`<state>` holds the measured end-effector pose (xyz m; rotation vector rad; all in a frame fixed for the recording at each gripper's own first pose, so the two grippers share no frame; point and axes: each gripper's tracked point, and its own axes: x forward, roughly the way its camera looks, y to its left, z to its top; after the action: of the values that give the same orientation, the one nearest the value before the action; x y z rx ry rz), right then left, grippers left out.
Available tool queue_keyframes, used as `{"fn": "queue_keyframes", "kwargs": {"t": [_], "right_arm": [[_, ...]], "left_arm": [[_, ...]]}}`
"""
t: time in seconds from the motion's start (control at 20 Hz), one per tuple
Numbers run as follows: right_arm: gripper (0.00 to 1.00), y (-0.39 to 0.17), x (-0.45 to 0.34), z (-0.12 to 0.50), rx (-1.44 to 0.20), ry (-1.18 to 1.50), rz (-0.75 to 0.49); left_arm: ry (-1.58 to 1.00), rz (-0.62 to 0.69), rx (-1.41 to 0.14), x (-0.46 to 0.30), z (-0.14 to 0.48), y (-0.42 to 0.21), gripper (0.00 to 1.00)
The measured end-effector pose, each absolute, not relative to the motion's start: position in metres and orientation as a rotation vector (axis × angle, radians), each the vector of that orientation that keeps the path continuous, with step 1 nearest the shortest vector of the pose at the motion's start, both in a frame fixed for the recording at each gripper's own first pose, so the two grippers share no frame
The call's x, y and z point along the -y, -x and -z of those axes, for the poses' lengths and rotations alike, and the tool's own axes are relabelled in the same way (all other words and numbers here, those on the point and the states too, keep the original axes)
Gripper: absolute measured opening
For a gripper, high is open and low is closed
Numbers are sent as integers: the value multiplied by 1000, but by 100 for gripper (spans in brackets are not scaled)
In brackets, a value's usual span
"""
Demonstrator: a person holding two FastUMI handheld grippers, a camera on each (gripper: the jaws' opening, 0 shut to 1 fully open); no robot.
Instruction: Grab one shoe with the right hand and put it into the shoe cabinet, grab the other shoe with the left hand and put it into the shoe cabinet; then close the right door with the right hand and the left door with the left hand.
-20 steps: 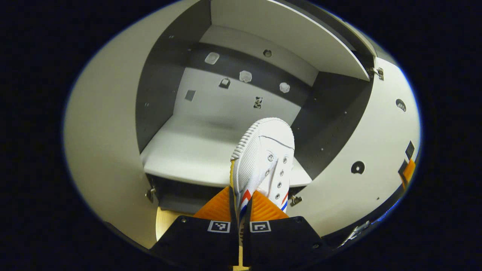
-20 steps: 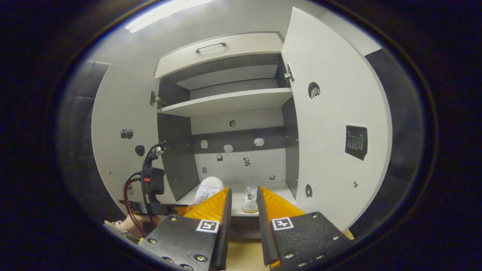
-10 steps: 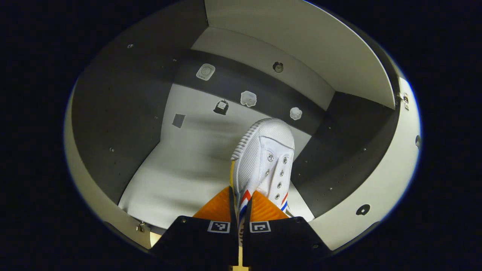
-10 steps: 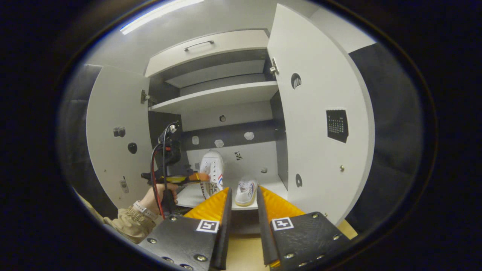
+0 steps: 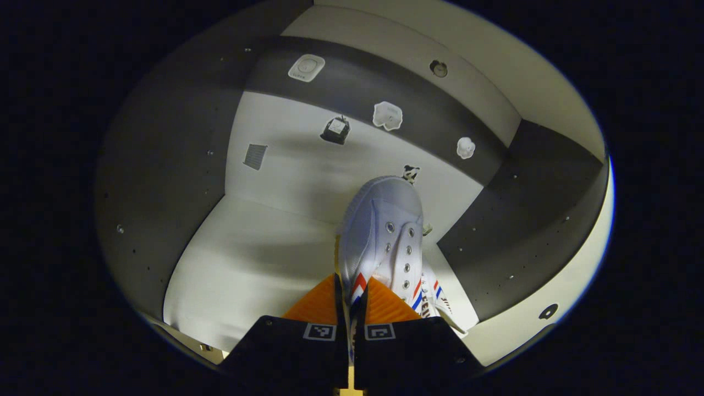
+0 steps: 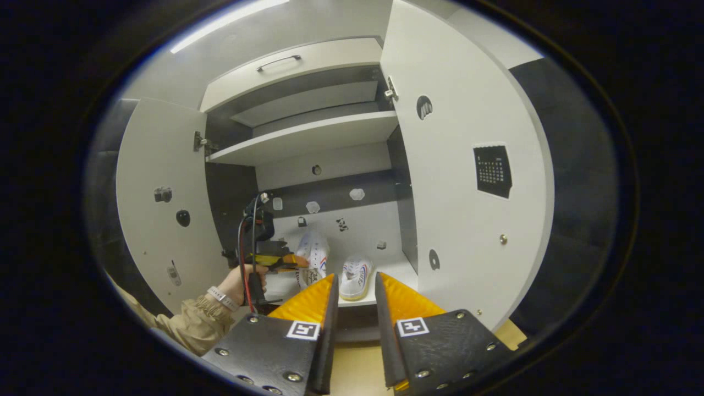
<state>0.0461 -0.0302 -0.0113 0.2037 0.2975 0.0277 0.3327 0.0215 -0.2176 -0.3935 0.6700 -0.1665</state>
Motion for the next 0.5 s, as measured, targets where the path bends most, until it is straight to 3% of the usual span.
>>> {"fn": "queue_keyframes", "kwargs": {"t": [0.5], "right_arm": [[36, -50, 28, 16, -307, -194, -29]], "left_arm": [[283, 142, -818, -20, 272, -344, 5]]}}
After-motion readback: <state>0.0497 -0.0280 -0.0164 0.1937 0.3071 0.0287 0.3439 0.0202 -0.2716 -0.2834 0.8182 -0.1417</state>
